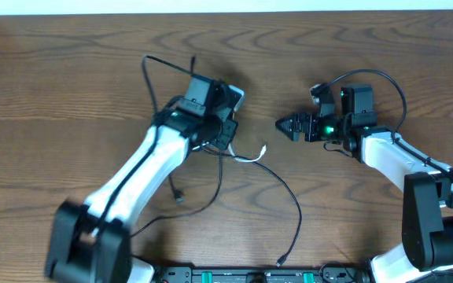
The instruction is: Untangle cables
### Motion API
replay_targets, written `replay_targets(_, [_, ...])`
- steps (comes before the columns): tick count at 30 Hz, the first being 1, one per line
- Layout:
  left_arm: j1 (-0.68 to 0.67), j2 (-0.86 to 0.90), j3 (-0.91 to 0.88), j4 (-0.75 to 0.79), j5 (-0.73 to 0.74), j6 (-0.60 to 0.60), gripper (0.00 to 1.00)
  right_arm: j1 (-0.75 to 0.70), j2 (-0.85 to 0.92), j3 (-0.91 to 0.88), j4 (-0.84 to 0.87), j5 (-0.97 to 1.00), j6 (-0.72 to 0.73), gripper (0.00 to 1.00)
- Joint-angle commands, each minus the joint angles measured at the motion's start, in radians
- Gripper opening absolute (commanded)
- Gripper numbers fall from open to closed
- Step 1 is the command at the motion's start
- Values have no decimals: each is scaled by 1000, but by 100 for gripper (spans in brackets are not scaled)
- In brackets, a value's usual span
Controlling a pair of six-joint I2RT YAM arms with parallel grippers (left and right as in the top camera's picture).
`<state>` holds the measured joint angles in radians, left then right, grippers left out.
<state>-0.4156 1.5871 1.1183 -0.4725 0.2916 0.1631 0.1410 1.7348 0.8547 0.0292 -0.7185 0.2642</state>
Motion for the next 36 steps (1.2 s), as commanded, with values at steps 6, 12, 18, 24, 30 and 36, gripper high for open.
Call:
replay_targets(6, [-1,-298,-3,-8,41,130,8,6,6,0,407,-264,231,99])
replay_targets(12, [-10,-303,-4,-86,41,154,8,32,6,1,814,-290,529,97])
replay_targets(18, [-57,-298,-4,-94,40,168,8,85,6,2,962,-248,657,94])
replay_targets(24, [-97,-234,-4,-99,37,201,8,167,6,2,938,-166,658,96])
replay_targets(30, [-98,-199,-4,-98,37,203,8,183,6,2,794,-131,584,96])
replay_targets(36, [-99,-199,-4,-98,37,203,8,183,6,2,502,-64,468,64])
